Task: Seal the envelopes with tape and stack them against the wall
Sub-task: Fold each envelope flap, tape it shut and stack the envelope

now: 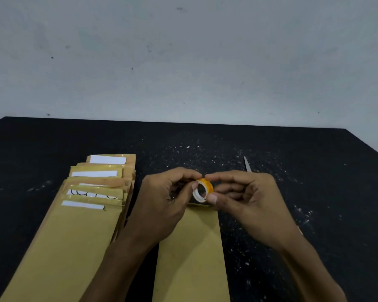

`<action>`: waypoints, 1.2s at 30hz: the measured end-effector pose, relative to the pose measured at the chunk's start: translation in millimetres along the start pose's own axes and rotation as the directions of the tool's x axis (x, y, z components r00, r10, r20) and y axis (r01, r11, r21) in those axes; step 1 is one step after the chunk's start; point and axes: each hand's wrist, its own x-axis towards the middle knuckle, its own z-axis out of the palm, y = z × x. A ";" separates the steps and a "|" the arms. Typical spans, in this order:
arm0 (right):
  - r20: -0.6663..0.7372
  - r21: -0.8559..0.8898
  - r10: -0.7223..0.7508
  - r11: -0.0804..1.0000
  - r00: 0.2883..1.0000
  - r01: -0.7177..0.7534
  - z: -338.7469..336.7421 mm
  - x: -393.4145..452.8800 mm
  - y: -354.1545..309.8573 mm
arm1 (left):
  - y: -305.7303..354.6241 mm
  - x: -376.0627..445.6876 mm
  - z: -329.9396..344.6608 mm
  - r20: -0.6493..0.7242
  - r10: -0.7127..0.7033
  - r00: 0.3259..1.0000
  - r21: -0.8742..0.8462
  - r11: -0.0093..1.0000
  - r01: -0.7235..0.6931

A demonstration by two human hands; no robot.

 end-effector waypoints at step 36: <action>-0.026 -0.099 0.001 0.995 1.000 -0.004 14.0 4.2 28.6 | 1.1 -11.0 11.0 0.172 -0.168 0.971 -0.171 0.965 0.197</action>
